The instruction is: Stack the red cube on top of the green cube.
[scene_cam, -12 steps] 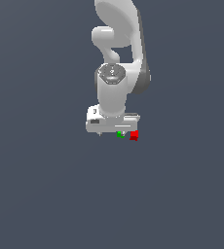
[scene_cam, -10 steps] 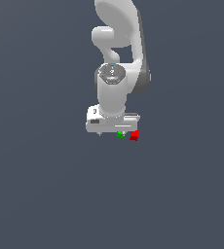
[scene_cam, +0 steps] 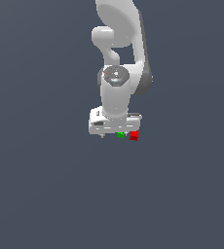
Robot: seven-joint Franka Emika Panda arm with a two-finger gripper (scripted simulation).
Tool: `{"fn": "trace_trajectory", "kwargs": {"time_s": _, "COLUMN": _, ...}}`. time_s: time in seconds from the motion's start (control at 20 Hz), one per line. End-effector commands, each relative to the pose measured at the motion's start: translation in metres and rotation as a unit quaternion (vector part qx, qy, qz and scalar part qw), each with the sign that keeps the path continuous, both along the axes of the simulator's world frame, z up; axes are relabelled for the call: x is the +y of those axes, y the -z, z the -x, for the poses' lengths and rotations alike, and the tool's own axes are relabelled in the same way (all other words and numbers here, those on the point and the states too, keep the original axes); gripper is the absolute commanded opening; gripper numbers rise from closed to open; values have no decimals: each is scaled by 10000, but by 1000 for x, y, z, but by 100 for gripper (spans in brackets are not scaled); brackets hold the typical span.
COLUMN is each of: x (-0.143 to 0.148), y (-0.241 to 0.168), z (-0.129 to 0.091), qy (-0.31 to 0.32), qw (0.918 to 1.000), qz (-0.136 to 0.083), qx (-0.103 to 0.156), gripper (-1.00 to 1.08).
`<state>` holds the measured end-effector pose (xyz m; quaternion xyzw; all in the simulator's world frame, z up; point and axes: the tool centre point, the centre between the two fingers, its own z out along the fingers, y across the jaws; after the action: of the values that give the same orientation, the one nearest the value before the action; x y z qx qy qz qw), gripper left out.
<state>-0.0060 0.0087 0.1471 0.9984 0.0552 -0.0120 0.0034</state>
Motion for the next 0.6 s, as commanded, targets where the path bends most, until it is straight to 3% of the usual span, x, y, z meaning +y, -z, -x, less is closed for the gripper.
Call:
{"fn": "trace_trajectory", "kwargs": {"time_s": 0.0, "x": 6, "y": 3, "z": 0, "qy": -236, "qw": 9997, "qz": -5, "qx": -2, "gripper": 100}}
{"fn": "trace_trajectory", "kwargs": {"time_s": 0.3, "x": 26, "y": 13, "z": 2, "qy": -1069, "qw": 9943, "qz": -21, "qx": -13, "gripper": 100}}
{"fn": "trace_trajectory", "kwargs": {"time_s": 0.55, "x": 46, "y": 24, "z": 7, "qy": -1960, "qw": 9806, "qz": -38, "qx": -25, "gripper": 100}}
